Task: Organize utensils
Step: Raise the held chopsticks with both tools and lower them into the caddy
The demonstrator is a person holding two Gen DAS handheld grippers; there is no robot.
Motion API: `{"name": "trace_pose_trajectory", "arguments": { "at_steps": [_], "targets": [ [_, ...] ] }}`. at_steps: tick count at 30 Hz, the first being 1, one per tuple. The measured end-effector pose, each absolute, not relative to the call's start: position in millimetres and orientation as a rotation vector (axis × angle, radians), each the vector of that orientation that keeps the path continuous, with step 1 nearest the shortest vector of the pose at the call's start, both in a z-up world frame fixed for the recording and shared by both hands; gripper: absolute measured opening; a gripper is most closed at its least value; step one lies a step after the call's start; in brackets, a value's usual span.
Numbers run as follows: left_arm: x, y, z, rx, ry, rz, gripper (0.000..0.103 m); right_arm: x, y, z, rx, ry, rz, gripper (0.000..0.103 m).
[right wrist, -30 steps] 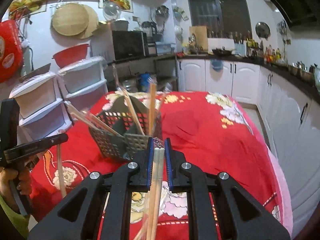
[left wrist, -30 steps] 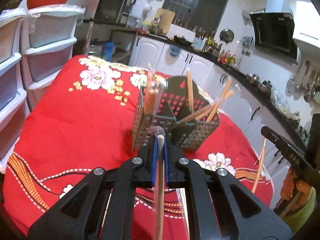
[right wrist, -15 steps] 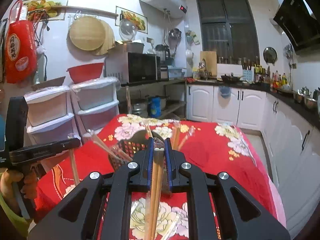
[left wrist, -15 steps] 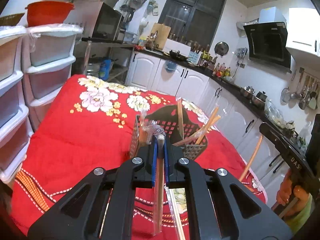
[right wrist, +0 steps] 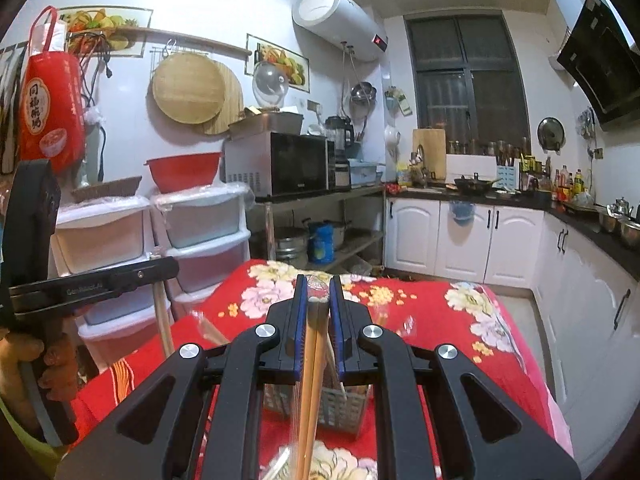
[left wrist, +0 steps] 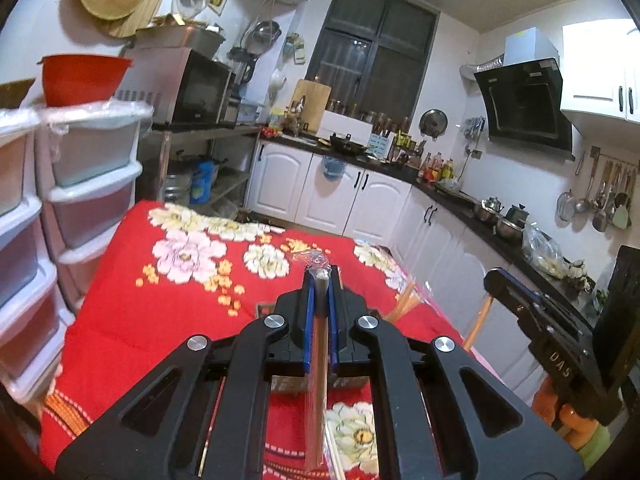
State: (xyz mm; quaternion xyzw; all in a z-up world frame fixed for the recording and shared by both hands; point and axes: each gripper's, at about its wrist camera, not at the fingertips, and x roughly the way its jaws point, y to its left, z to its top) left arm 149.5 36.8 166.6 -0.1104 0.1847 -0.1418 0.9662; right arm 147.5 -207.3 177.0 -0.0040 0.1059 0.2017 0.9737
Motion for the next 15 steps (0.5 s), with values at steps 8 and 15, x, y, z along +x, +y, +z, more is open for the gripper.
{"name": "trace_pose_trajectory", "arguments": {
  "at_steps": [8, 15],
  "targets": [
    [168, 26, 193, -0.193, 0.327, -0.28, 0.001, 170, -199, 202, -0.001, 0.162, 0.419, 0.011],
    [188, 21, 208, -0.187, 0.279, -0.253, 0.001, 189, -190, 223, -0.004, 0.102, 0.42, 0.011]
  ]
}}
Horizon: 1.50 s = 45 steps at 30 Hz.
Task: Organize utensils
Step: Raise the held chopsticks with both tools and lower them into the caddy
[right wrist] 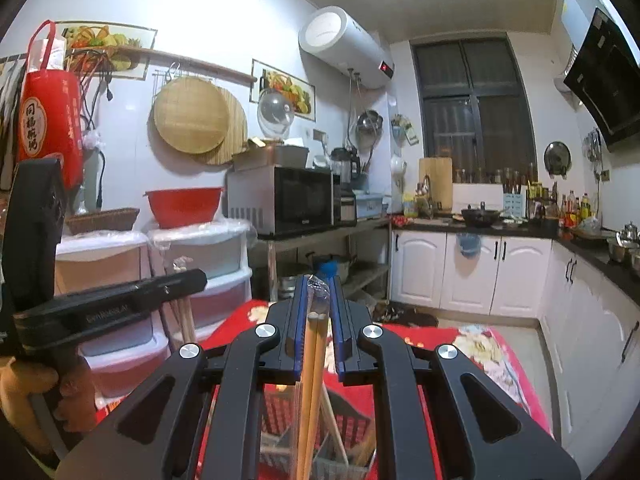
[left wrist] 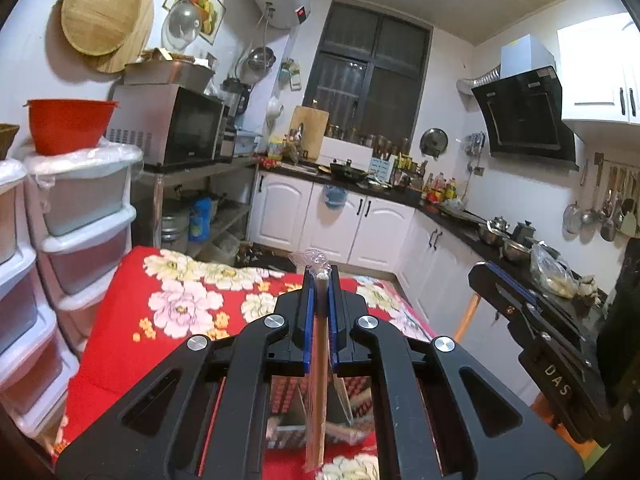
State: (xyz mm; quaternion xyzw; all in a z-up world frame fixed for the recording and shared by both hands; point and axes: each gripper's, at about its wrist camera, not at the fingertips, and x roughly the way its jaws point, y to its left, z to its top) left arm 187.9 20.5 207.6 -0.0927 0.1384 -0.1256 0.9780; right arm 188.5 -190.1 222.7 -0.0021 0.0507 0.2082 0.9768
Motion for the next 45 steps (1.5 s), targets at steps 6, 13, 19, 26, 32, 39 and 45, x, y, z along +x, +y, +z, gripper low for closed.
{"name": "trace_pose_trajectory", "arguments": {
  "at_steps": [6, 13, 19, 26, 32, 39, 45],
  "targets": [
    [205, 18, 217, -0.191, 0.255, -0.229, 0.001, 208, -182, 233, -0.004, 0.075, 0.423, 0.011],
    [221, 10, 218, -0.185, 0.228, -0.189, 0.001, 226, -173, 234, -0.016, 0.049, 0.426, 0.011],
    [237, 7, 206, -0.193, 0.224, -0.162, 0.001, 235, -169, 230, -0.015, 0.04, 0.424, 0.011],
    [257, 12, 183, -0.223, 0.26, -0.143, 0.001, 250, -164, 217, -0.021, 0.055, 0.425, 0.011],
    [262, 10, 169, -0.216, 0.268, -0.134, 0.001, 258, -161, 202, -0.024, 0.081, 0.426, 0.011],
    [262, 5, 154, -0.201, 0.28, -0.135, 0.001, 259, -158, 184, -0.024, 0.118, 0.436, 0.011],
    [266, 3, 139, -0.193, 0.309, -0.137, 0.001, 259, -159, 167, -0.018, 0.156, 0.436, 0.011]
  ]
}}
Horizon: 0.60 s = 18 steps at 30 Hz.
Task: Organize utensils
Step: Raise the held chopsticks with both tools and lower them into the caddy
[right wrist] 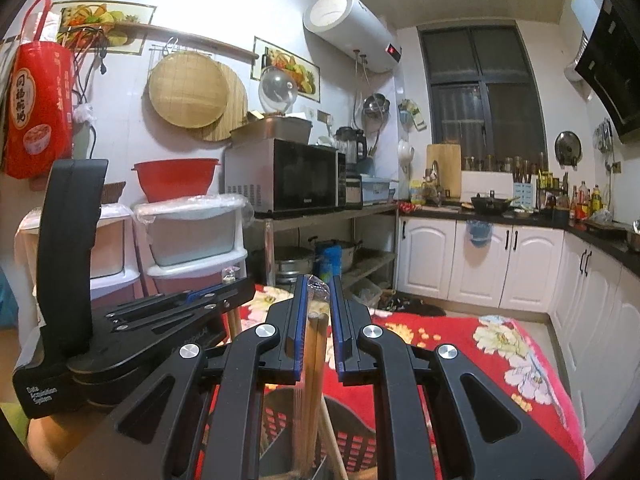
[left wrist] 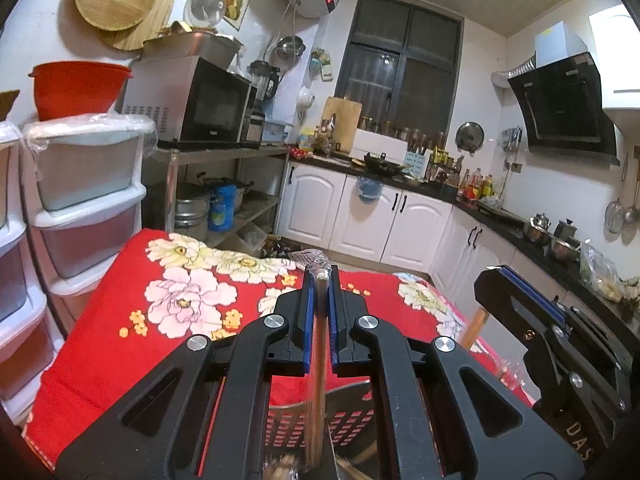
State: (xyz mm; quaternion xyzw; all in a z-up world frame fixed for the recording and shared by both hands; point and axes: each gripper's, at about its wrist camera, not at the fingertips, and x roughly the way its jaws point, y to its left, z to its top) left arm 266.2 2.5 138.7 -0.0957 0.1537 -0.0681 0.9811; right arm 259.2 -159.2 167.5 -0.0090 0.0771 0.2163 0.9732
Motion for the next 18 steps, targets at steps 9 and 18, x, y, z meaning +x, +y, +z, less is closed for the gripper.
{"name": "trace_pose_trajectory", "arguments": {
  "at_steps": [9, 18],
  "targets": [
    [266, 2, 120, -0.183, 0.35, -0.141, 0.002, 259, -168, 143, 0.008, 0.237, 0.434, 0.011],
    [261, 1, 114, -0.175, 0.368, -0.149, 0.002, 253, -173, 129, 0.015, 0.279, 0.438, 0.011]
  ]
}}
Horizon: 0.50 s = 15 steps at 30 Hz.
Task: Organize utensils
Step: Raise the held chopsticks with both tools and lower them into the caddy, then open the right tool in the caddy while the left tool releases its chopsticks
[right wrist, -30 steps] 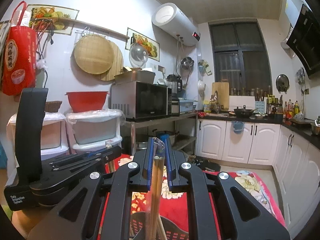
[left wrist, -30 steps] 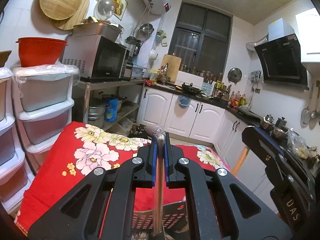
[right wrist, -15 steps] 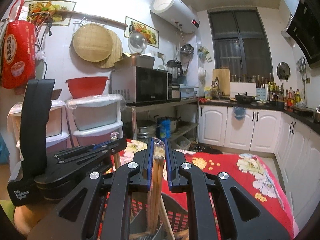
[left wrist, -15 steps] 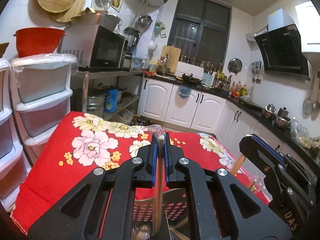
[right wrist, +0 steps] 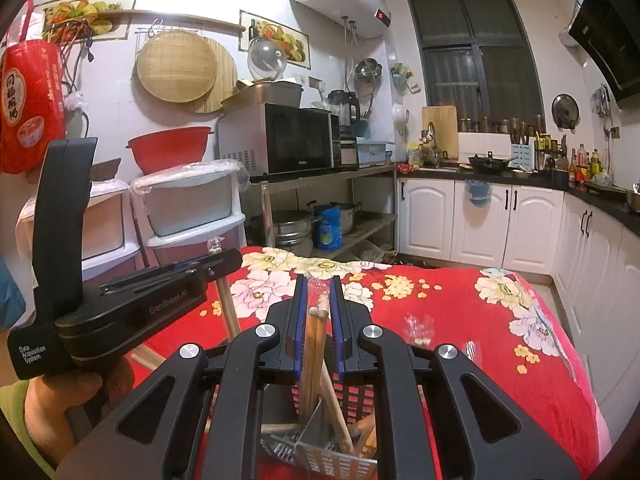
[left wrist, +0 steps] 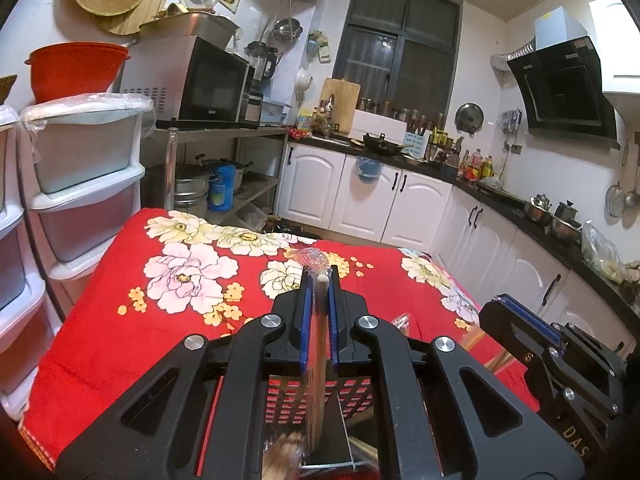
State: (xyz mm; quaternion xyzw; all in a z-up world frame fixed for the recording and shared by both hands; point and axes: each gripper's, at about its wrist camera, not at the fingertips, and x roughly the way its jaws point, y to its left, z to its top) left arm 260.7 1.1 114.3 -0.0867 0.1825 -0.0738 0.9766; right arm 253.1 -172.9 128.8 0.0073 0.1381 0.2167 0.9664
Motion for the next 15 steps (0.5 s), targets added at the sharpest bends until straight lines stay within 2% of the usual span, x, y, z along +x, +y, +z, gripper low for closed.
{"name": "trace_pose_trajectory", "arguments": {
  "at_steps": [11, 15],
  "targets": [
    [246, -2, 117, -0.158, 0.381, -0.187, 0.004, 245, -186, 126, 0.037, 0.315, 0.432, 0.012],
    [239, -3, 117, -0.152, 0.394, -0.197, 0.008, 241, -190, 124, 0.042, 0.332, 0.431, 0.016]
  ]
}}
